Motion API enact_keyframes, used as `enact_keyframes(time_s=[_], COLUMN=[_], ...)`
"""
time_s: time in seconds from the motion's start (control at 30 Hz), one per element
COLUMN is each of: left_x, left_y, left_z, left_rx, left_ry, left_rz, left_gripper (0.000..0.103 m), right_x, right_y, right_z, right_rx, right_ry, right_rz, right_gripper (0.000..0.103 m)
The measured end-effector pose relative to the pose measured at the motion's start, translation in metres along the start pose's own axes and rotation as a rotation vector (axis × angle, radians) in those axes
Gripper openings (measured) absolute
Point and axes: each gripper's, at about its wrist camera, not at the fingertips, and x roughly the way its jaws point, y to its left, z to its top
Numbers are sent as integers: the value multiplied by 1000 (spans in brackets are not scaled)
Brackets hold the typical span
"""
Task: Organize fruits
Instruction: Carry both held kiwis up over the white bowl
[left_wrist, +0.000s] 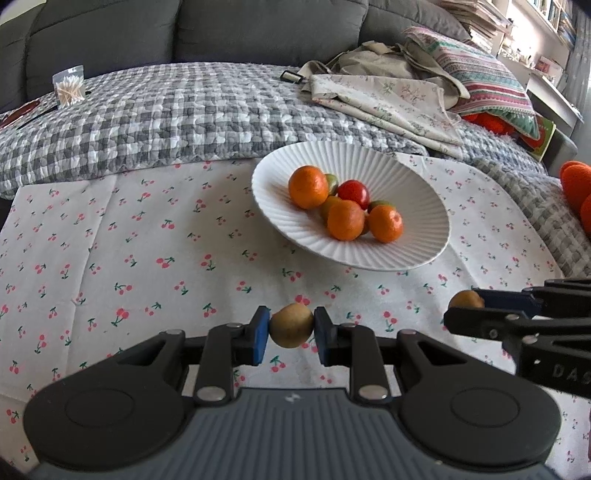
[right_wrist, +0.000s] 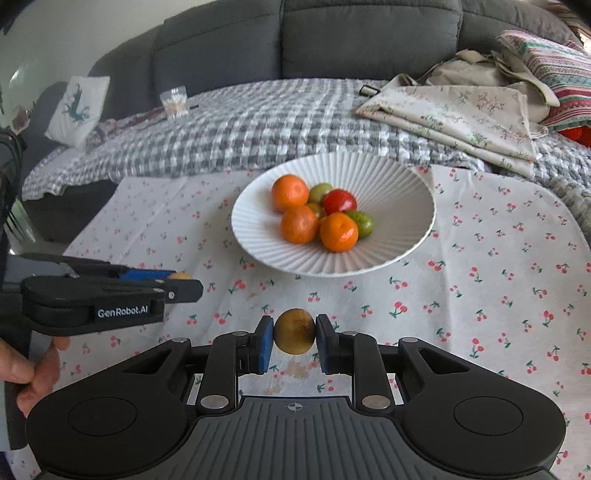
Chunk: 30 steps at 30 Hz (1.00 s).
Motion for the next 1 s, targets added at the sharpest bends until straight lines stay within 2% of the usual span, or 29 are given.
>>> enact_keyframes(time_s=[0.43, 0.63, 0.83, 0.9, 1.0], left_x=[-9, -10, 4, 11, 22], left_y=[-7, -15, -26, -24, -16], left_z=[14, 26, 36, 42, 54], left_rx=[10, 54, 124, 112, 46], left_ry=[-90, -152, -167, -163, -152], left_rz=[-58, -81, -83, -90, -138], left_gripper=[24, 24, 24, 24, 24], right_x=[-28, -26, -18, -12, -2], right_y=[-25, -35, -49, -55, -63], right_z=[13, 19, 29, 32, 39], right_rx=[72, 96, 145, 158, 190], right_ry=[-99, -121, -158, -157, -159], right_rz=[-2, -25, -28, -25, -12], right_gripper=[23, 23, 23, 23, 23])
